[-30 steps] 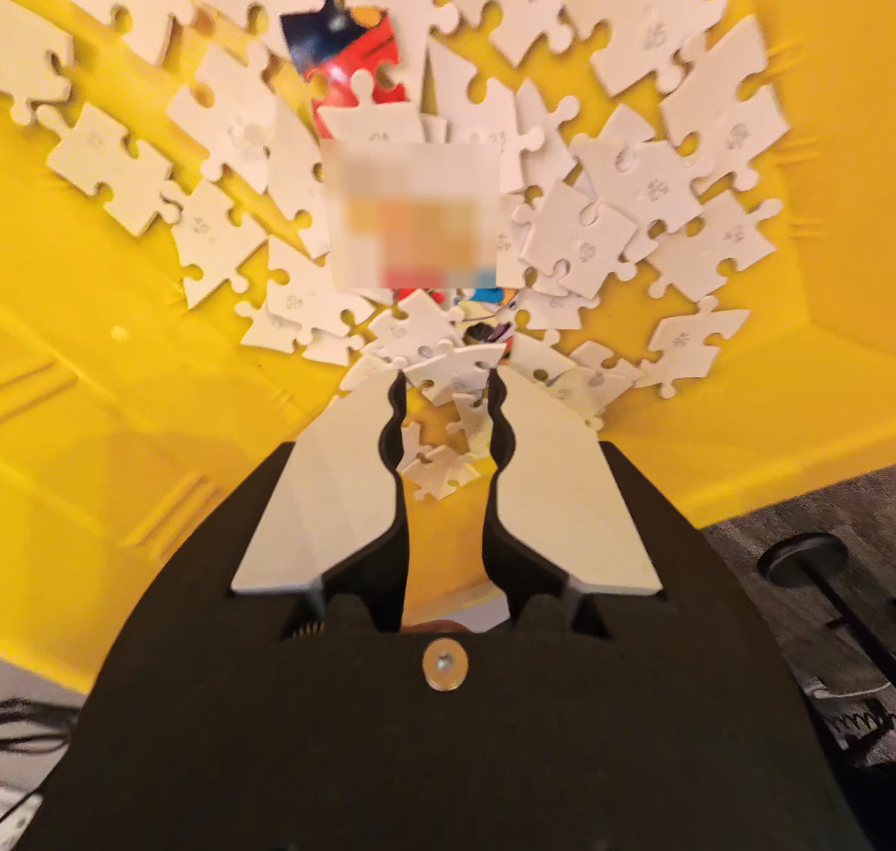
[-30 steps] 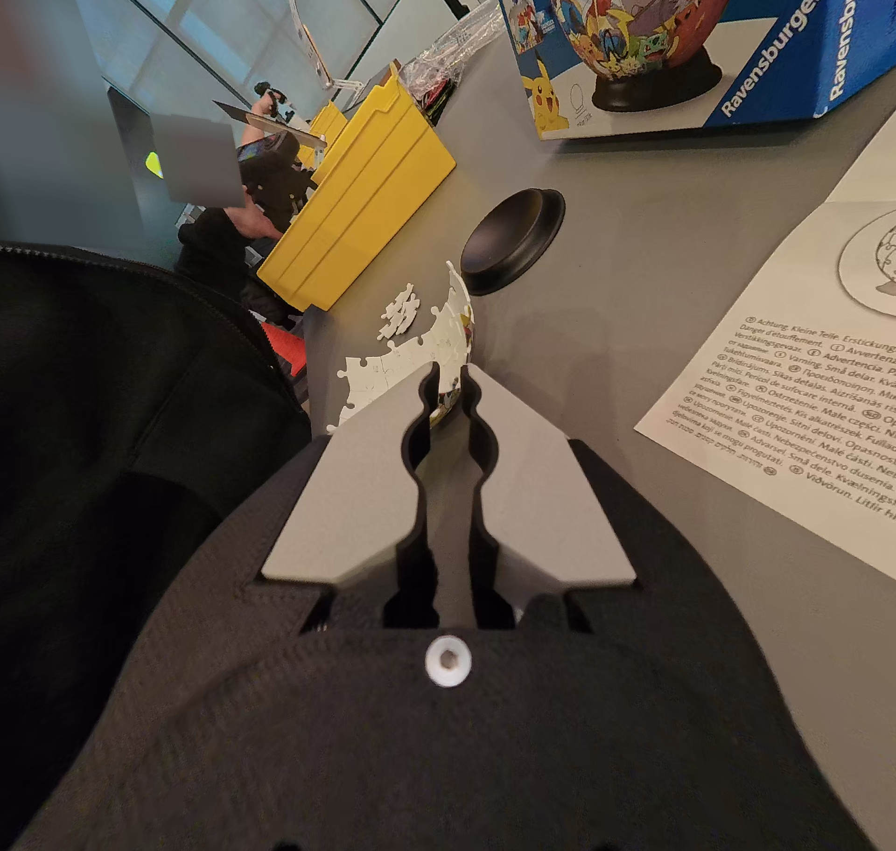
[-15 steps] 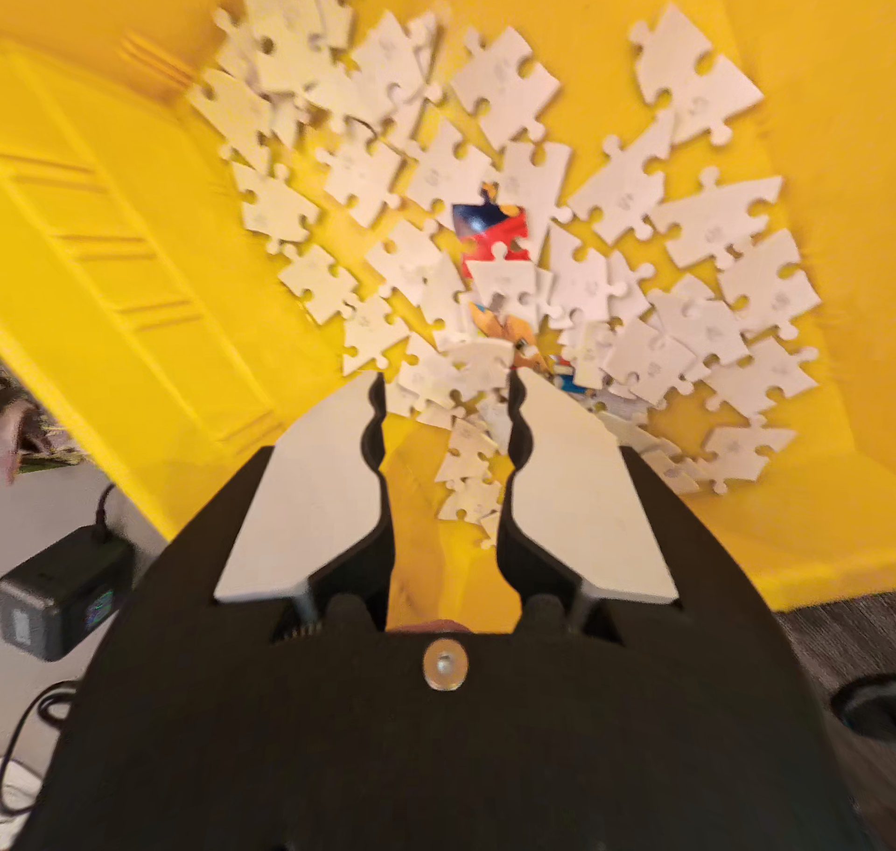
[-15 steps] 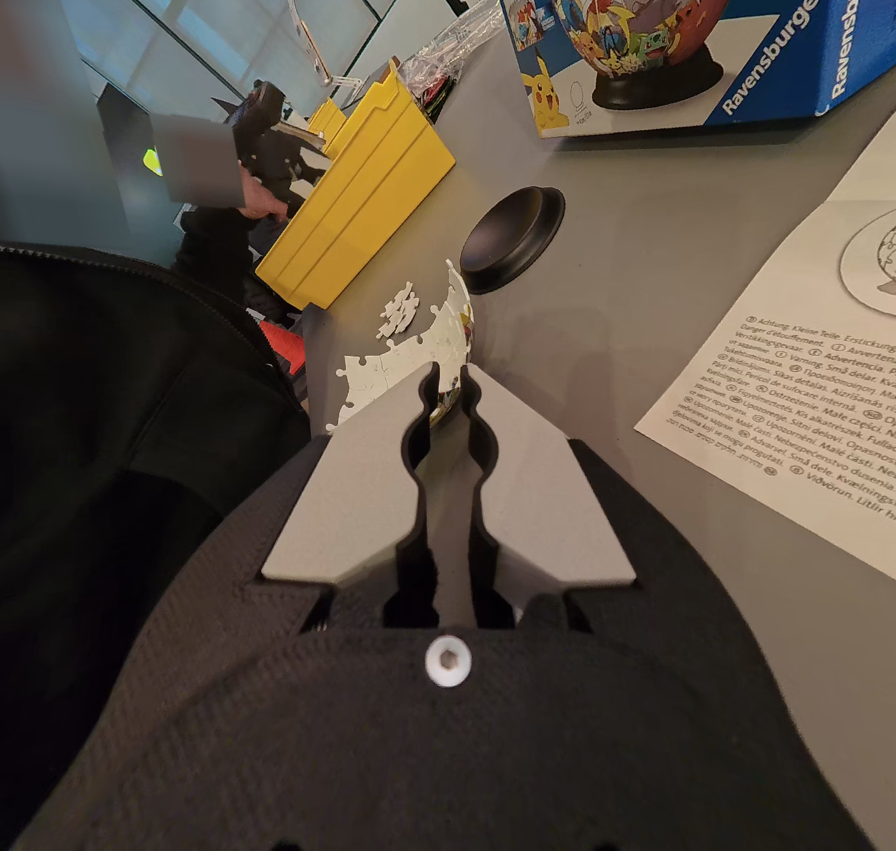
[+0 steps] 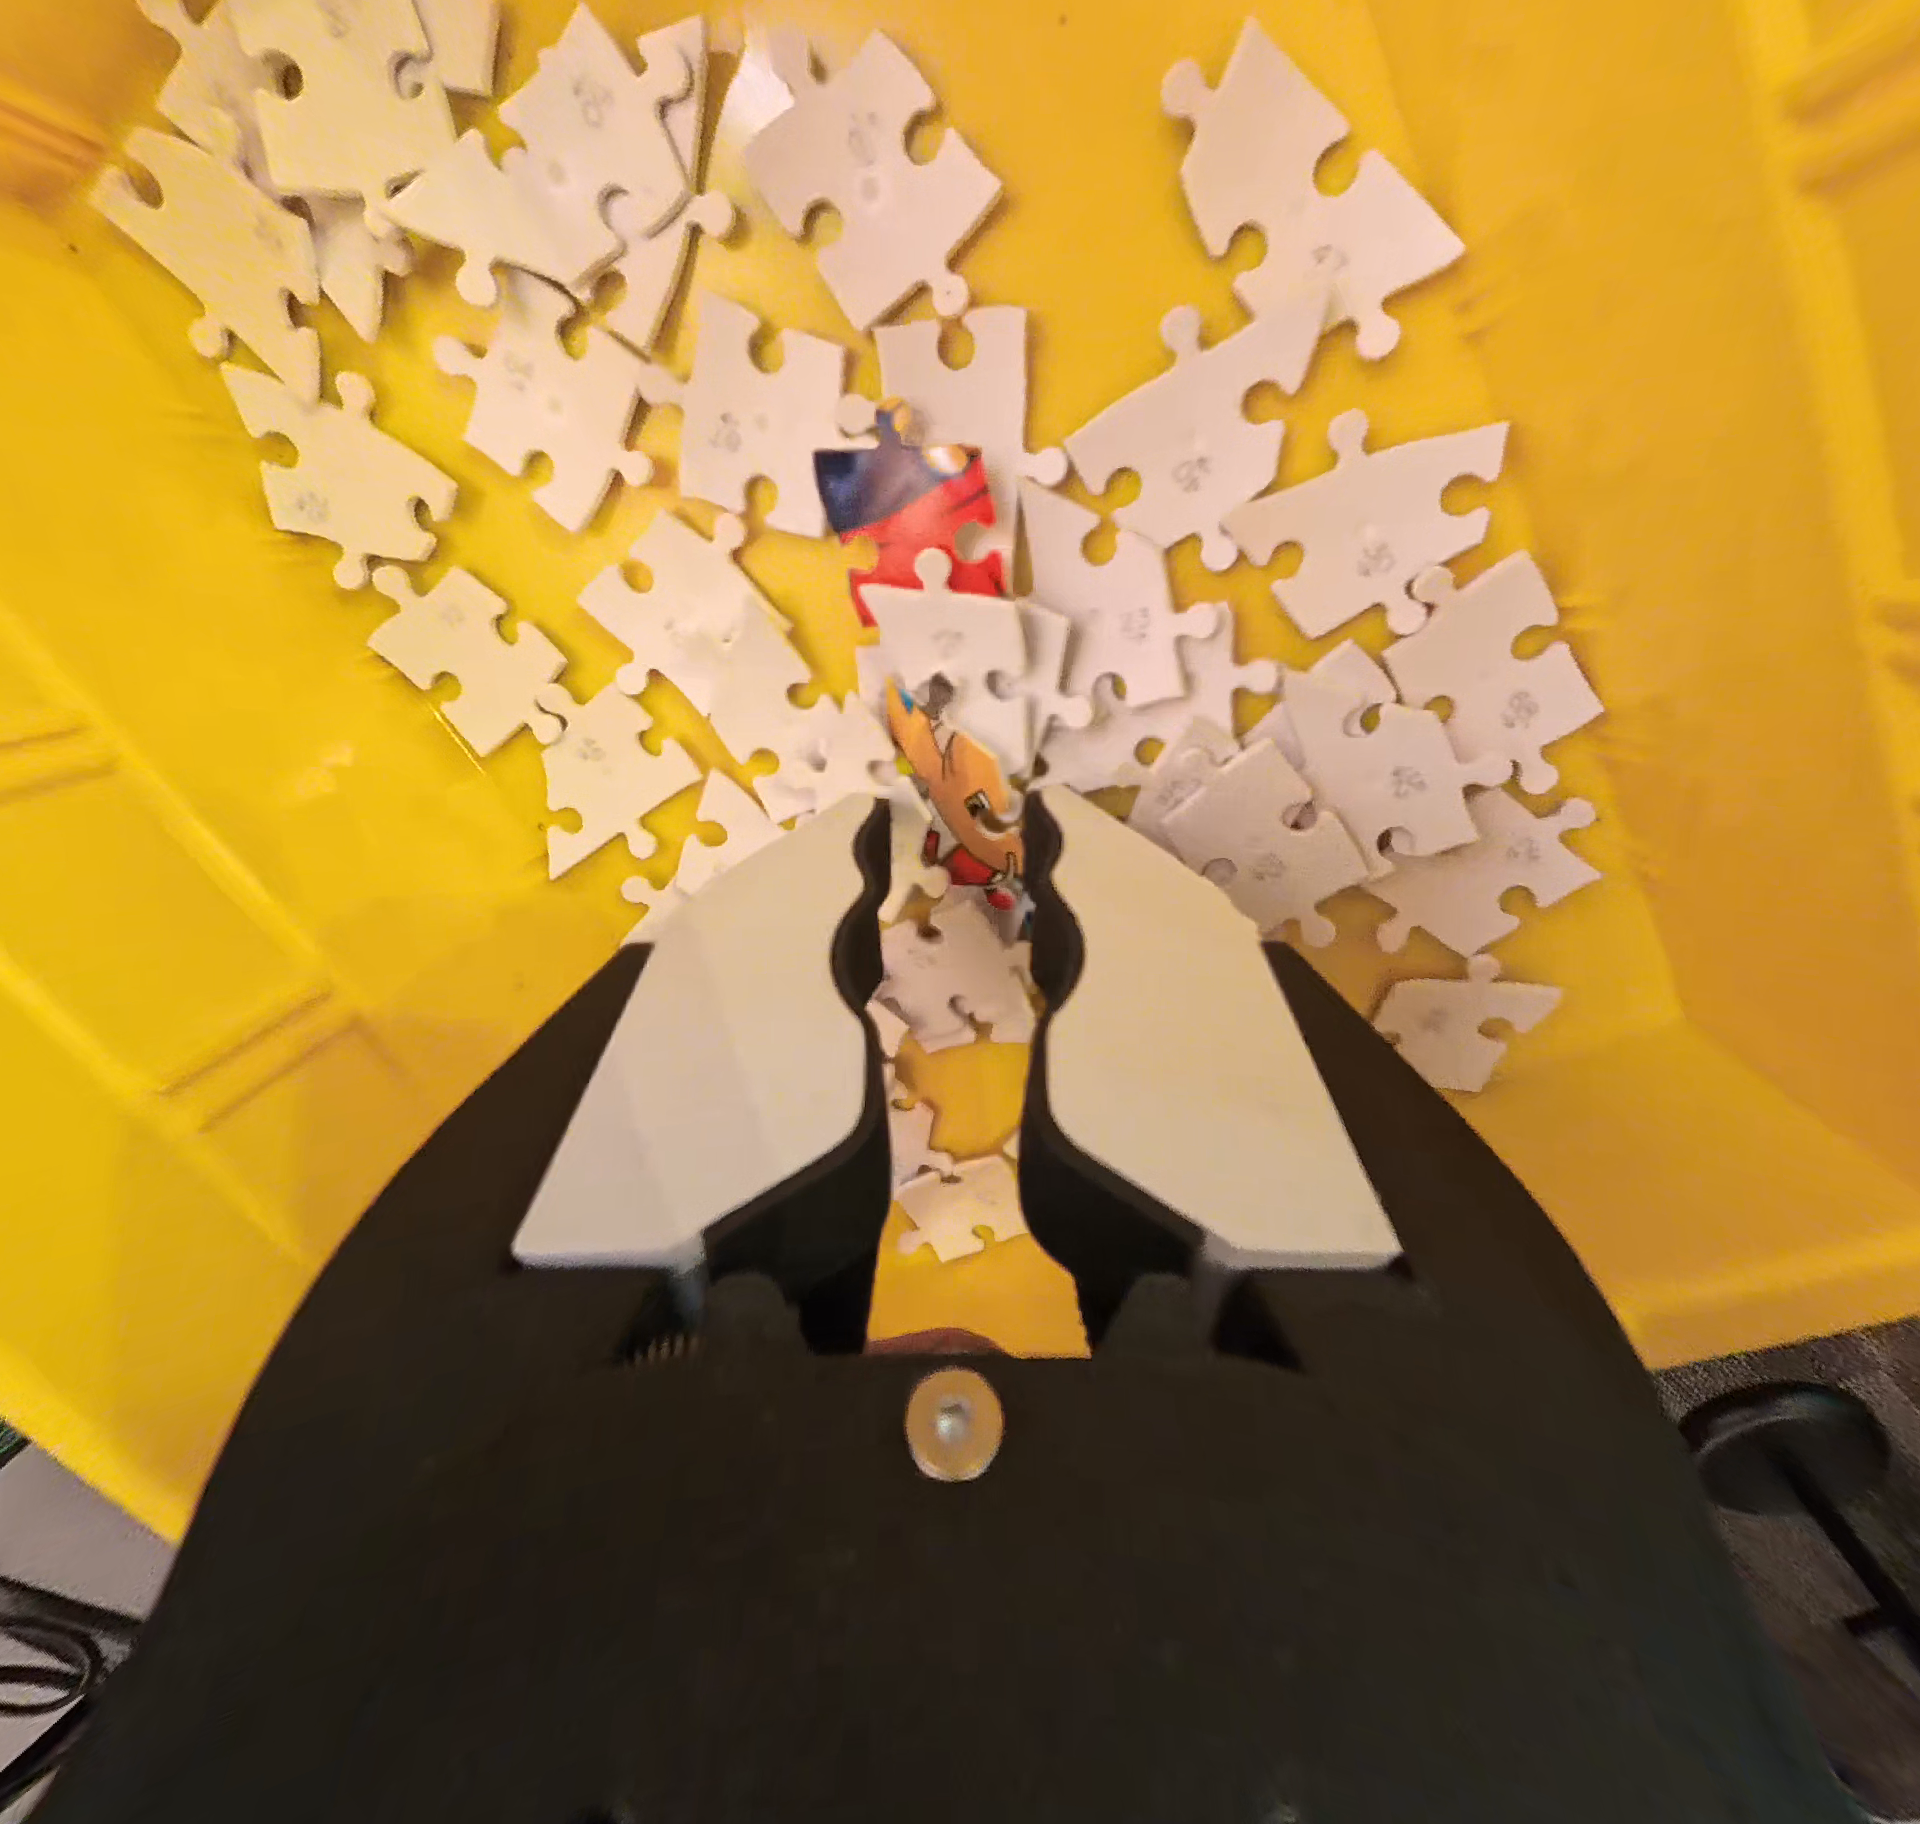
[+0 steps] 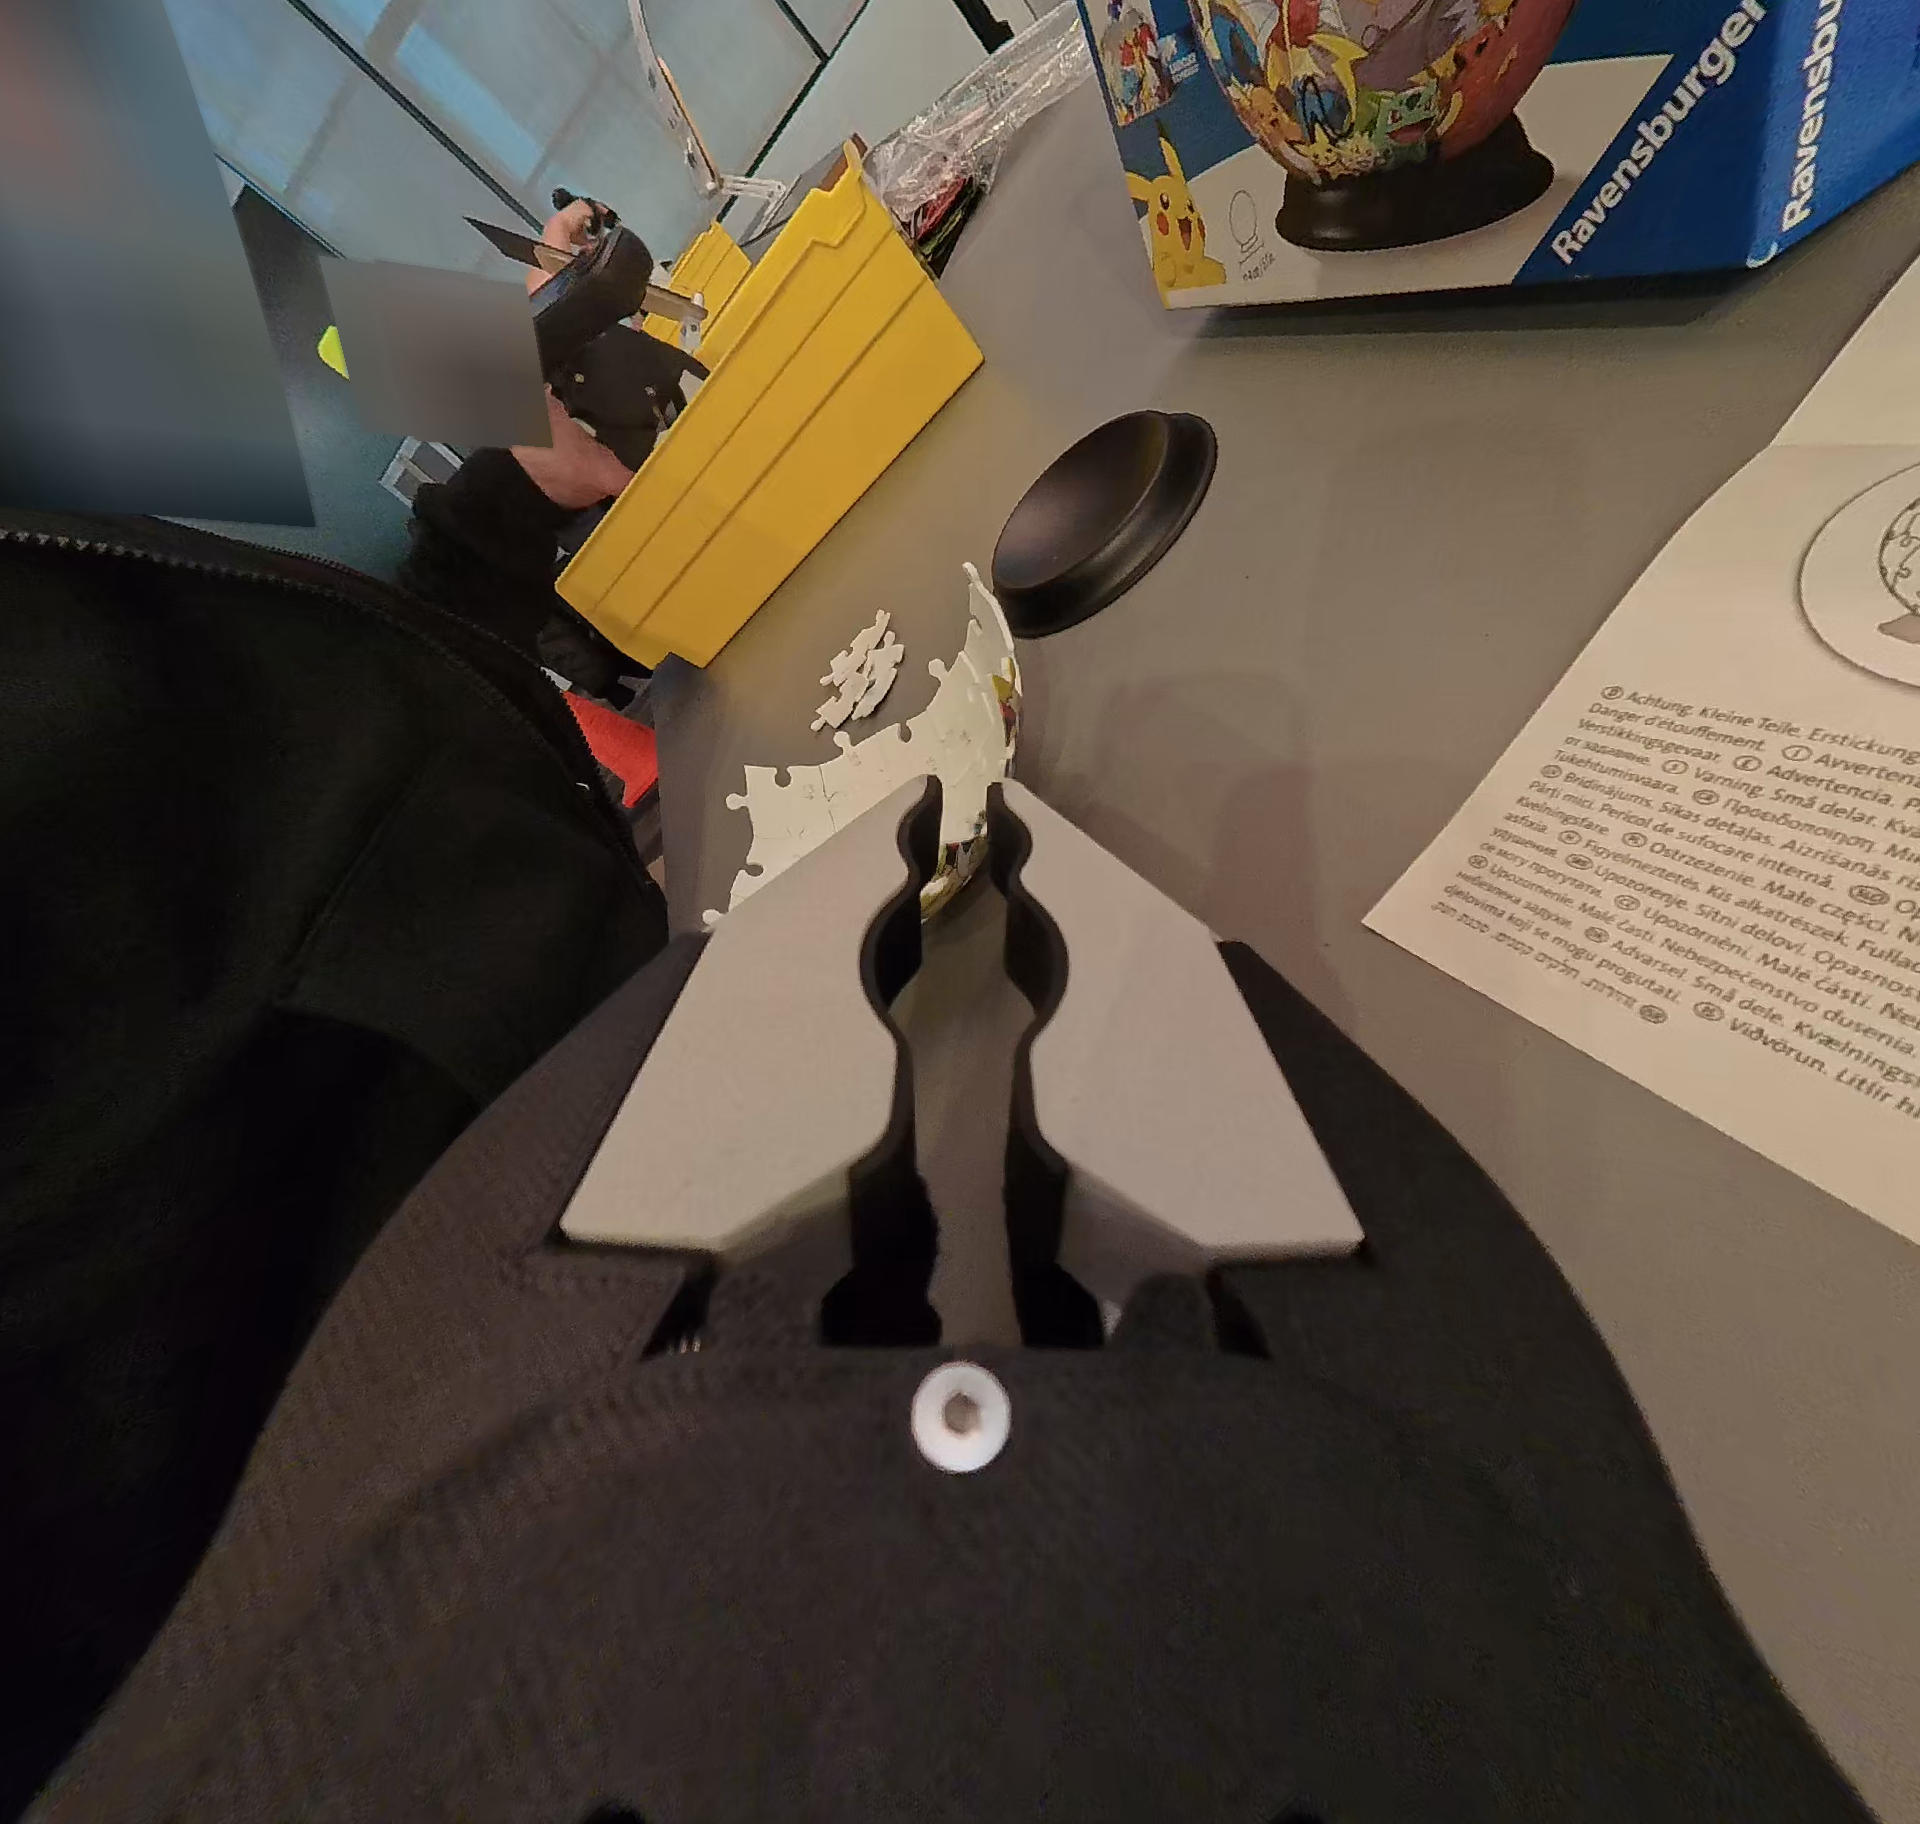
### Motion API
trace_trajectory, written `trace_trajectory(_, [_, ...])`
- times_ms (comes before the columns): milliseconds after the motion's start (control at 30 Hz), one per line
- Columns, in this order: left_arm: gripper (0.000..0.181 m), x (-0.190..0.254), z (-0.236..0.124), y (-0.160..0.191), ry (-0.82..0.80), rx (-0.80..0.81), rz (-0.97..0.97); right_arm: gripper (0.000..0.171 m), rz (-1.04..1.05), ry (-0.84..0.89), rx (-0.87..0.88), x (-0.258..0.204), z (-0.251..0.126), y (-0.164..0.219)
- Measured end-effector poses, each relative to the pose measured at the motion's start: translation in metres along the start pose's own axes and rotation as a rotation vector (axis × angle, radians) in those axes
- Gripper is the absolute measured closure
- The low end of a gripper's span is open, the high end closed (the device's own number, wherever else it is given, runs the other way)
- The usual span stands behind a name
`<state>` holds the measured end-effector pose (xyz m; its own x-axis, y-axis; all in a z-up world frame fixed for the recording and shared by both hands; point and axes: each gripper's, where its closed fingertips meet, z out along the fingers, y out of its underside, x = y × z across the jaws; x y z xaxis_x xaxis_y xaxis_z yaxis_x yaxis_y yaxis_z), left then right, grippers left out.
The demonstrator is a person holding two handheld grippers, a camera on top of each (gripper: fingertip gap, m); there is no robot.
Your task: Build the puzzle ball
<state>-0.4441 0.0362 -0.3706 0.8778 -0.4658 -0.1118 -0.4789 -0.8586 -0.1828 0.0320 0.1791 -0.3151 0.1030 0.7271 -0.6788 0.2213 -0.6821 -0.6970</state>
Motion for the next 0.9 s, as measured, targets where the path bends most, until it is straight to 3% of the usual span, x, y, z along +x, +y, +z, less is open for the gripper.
trace_trajectory(200, [0.176,-0.005,-0.012,-0.009,0.037,0.107,-0.081,0.164,0.0,-0.008,0.007,-0.001,-0.001,-0.001])
trace_trajectory(400, [0.177,0.005,-0.021,-0.02,0.189,0.228,-0.195,0.164,-0.001,-0.013,0.01,-0.002,-0.001,-0.001])
trace_trajectory(900, [0.177,-0.004,-0.013,-0.005,0.152,0.155,-0.269,0.164,-0.002,-0.02,0.015,-0.003,-0.002,-0.002])
